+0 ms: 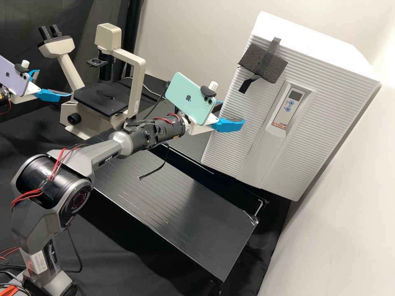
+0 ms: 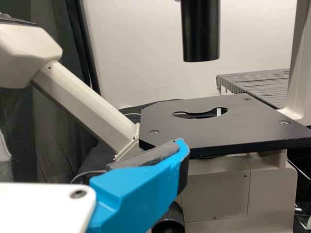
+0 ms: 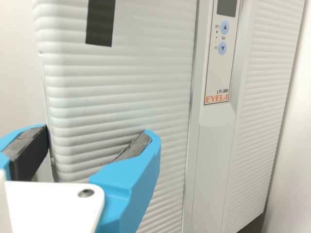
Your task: Open the incubator door.
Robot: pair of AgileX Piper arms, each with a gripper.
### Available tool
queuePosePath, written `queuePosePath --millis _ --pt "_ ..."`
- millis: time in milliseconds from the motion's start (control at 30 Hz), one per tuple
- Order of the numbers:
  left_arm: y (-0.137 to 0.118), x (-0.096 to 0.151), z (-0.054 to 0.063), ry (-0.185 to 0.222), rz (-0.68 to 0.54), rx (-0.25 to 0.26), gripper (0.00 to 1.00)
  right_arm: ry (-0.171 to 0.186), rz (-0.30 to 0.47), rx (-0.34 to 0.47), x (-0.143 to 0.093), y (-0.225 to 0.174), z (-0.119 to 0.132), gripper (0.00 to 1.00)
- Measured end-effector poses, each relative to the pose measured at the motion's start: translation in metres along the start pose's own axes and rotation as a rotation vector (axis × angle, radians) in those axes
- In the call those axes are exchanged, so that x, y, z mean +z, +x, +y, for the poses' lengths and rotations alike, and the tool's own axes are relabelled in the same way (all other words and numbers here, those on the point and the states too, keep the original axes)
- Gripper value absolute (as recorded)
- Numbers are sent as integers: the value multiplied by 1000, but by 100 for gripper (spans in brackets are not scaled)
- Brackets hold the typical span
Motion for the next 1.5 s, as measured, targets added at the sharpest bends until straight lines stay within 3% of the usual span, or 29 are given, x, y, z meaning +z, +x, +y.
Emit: queuePosePath --millis 767,967,1133,1300,1333,1500 --pt "0 0 0 0 0 0 100 36 -9 1 15 -24 14 0" --pt "0 0 0 0 0 0 100 40 -6 40 27 -48 19 0" --pt "0 0 0 0 0 0 100 75 -9 101 37 -72 27 0" --pt "0 0 0 0 0 0 100 83 -16 152 46 -91 33 0" --pt "0 0 0 0 0 0 100 83 -17 160 48 -94 34 100" --pt "0 0 0 0 0 0 100 93 -22 186 51 -101 37 100"
